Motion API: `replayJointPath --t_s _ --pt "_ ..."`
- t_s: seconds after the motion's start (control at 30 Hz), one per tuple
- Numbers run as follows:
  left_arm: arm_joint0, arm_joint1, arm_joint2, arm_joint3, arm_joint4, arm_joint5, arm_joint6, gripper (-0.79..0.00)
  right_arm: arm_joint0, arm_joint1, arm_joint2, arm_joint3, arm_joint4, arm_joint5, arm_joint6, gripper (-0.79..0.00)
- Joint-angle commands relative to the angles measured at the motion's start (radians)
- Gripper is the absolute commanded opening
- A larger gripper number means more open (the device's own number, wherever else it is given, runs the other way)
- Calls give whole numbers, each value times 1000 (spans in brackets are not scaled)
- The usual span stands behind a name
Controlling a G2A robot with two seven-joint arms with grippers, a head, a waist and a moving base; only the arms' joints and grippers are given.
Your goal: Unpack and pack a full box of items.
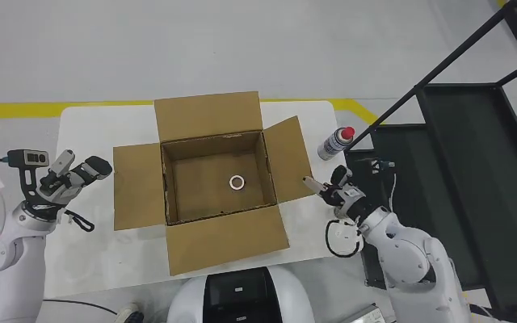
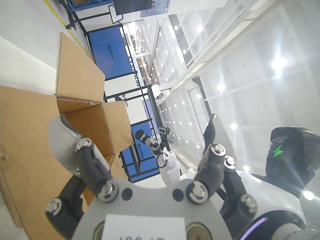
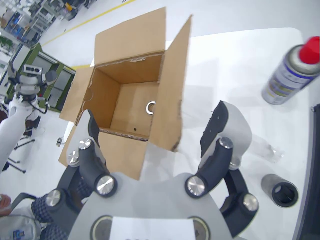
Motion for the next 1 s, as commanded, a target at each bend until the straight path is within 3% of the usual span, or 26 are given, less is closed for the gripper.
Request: replayJointPath --t_s 0.0,0.13,0.23,0.43,0.97 --pt "0 0 0 0 0 0 0 0 0 2 30 19 13 14 -1 0" --pt "0 0 0 0 0 0 0 0 14 5 56 60 -3 63 1 0" --pt "0 0 0 0 0 0 0 0 31 7 40 80 -104 145 17 0" --pt "0 0 0 0 0 0 0 0 116 18 -18 174 -301 252 174 0" --pt "0 0 0 0 0 0 0 0 199 23 -77 363 -411 367 293 0"
